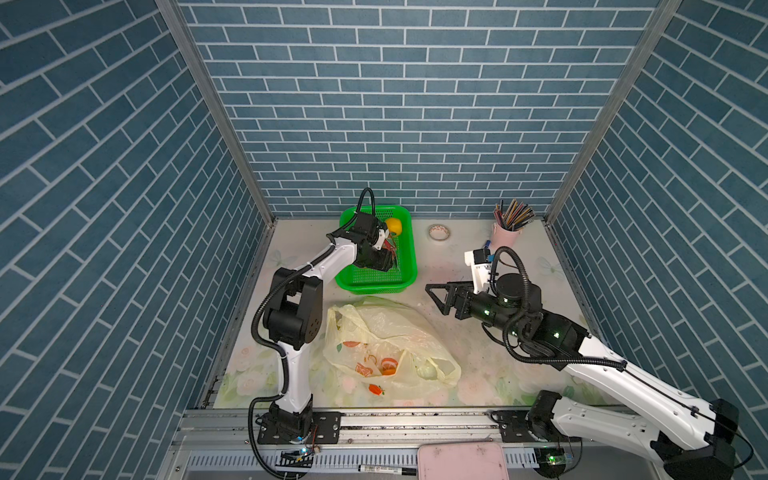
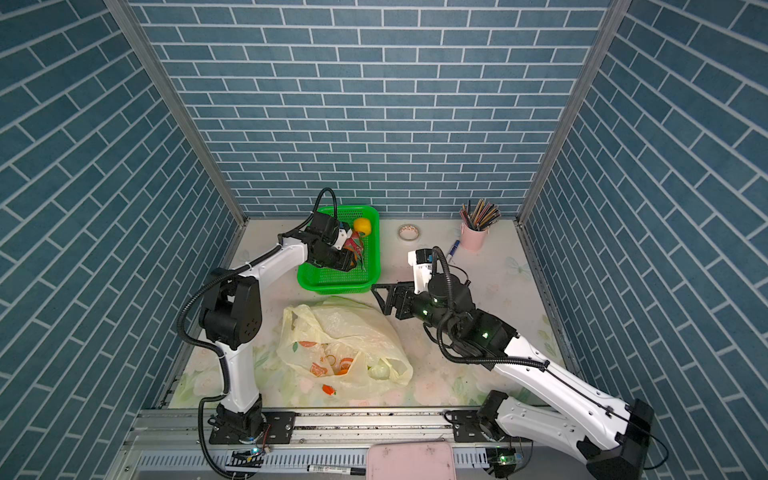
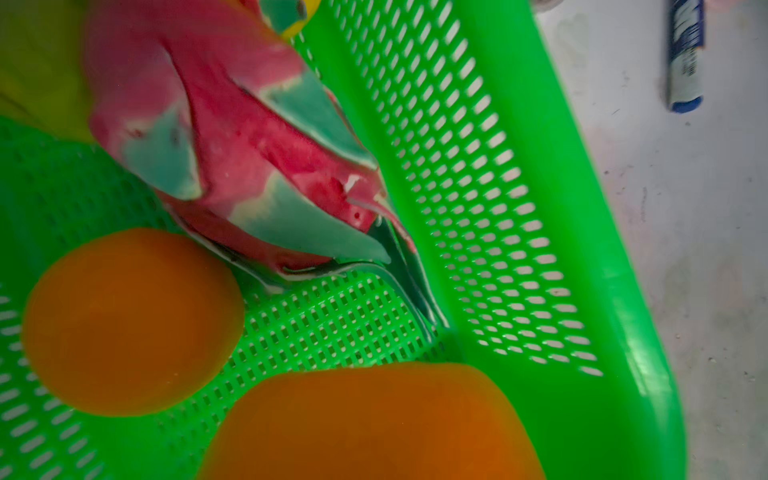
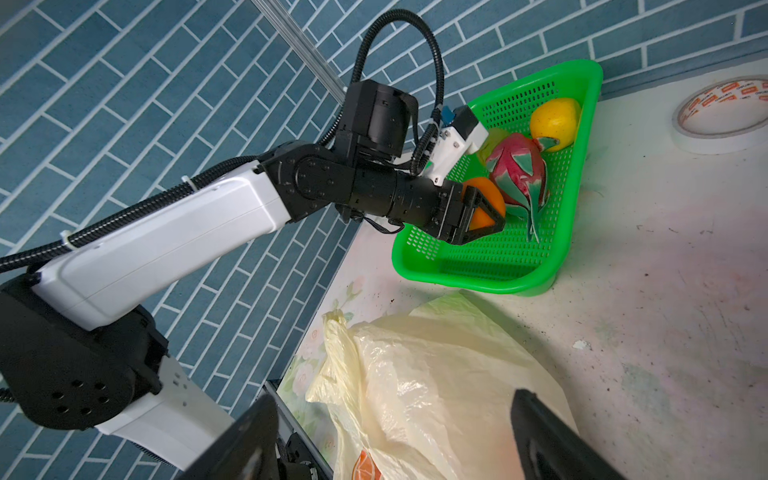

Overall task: Untie the knot of the plastic bag and take out the fruit
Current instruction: 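Carry the orange into the basket with the left gripper while the right withdraws, then release the orange in the basket and raise the left gripper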

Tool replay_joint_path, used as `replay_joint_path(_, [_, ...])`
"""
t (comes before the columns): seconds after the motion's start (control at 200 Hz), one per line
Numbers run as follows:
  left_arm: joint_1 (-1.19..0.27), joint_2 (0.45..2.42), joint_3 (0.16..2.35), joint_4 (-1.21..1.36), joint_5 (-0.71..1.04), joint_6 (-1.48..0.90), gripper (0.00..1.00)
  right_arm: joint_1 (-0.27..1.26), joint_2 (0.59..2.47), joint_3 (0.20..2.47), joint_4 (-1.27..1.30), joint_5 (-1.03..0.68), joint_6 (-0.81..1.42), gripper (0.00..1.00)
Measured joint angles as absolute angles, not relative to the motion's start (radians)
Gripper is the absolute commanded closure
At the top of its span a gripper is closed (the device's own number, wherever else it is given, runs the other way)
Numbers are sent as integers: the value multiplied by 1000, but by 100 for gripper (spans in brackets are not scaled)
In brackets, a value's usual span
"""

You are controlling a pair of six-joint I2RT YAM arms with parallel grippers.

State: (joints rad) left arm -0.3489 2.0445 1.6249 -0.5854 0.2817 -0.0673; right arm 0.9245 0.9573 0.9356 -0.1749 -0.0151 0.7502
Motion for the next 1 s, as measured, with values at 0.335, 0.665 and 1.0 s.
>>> replay_joint_path(0.335, [-349,2143,1642,-635,287,-72,39,917,931,935,-194,-12,750,12])
replay_joint_path(0.665, [-352,2182,1684,-640,281,-80,12,915,911,908,-202,-10,751,12])
replay_joint_path(1.0, [-352,2030,1673,-665,236,-91,12,915,898,908,-202,-11,751,12])
